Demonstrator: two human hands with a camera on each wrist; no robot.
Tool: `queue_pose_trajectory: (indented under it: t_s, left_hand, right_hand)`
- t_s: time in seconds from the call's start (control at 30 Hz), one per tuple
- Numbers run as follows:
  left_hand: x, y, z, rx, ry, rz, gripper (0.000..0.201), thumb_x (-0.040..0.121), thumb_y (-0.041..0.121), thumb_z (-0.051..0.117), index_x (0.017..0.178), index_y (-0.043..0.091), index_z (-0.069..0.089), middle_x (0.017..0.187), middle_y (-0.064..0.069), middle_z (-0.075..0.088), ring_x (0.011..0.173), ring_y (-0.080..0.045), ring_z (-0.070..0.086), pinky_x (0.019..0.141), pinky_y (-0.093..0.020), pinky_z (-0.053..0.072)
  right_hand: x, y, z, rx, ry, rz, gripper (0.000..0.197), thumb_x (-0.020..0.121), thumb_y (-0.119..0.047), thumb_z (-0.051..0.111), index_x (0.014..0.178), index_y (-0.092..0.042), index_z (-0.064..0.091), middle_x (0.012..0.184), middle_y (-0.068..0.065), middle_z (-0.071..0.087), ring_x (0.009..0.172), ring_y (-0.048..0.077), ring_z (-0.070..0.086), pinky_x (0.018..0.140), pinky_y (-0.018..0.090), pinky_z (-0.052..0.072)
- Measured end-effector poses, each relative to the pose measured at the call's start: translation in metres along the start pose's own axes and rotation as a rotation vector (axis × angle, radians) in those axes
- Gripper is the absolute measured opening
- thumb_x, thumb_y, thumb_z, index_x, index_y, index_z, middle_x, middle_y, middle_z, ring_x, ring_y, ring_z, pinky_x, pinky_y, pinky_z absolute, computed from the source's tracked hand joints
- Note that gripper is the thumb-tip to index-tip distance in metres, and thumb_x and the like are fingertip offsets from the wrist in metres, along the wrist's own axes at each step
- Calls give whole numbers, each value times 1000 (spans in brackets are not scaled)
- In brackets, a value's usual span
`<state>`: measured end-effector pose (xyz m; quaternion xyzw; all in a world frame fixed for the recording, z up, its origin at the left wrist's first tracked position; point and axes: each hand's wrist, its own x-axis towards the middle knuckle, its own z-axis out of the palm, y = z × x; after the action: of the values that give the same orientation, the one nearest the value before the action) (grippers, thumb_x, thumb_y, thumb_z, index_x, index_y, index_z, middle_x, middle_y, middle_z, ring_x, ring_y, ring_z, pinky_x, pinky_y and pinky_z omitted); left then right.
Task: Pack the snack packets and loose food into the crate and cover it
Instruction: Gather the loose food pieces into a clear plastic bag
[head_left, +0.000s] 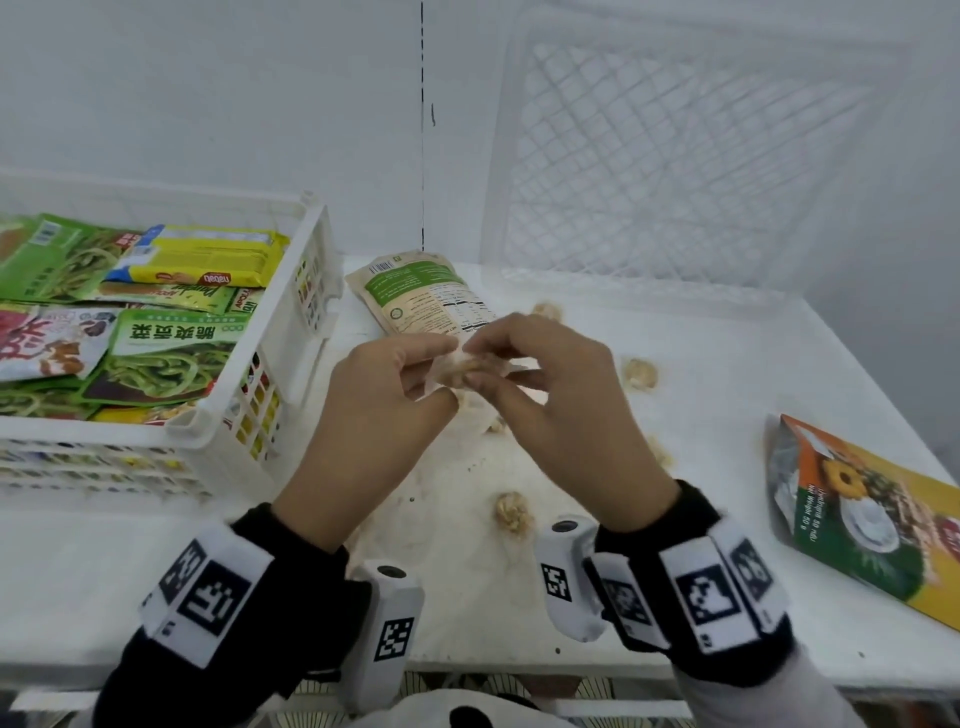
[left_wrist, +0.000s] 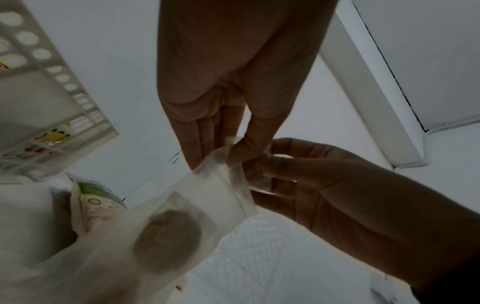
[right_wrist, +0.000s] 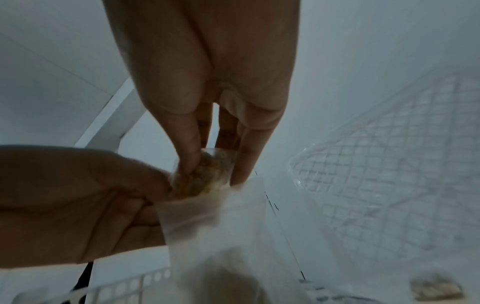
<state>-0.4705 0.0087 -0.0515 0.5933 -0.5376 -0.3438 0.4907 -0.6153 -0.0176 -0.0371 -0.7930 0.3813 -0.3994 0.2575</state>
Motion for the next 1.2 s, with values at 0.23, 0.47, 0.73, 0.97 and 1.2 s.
queue_pose_trajectory:
  t_s: [0.23,0.47,0.73,0.97,1.2]
  left_hand:
    - [0,-10,1,29,19,-81,50,74,-9,57,119,14,64,114,-9,68,103,-10,64,89,-26,51]
    - [0,-9,6,53,39,-61,49,73,-6,60,111,23,66,114,2,66,108,-4,60,95,-26,49]
    - [5,-19,2,102,58,-75,51,78,6,63,127,20,57,126,4,60,110,-1,57,91,-15,46]
    - [9,-24,3,126,41,-64,46,85,1,56,125,23,60,127,4,60,113,1,55,80,4,38]
    - [9,-24,1,59,44,-61,46,84,-4,54,124,19,60,126,3,61,111,1,57,85,-1,43]
  right_hand:
    - [3,13,8,-248,-68,-52,18,84,-3,60,95,-6,74,85,12,64,77,24,61,70,38,51]
    - [6,14,12,-235,-236,-8,28,84,-6,64,111,-12,59,95,3,69,91,16,64,82,34,52]
    - [22,63,-13,-143,-115,180,22,85,2,56,95,-14,66,96,-5,67,93,11,62,86,23,51]
    - [29,97,20,-547,-660,110,36,82,-13,65,118,-12,61,116,9,60,107,23,53,85,22,36]
    - [33,108,36,-578,-607,229,25,80,-1,51,64,-20,47,84,4,56,80,20,47,69,20,28]
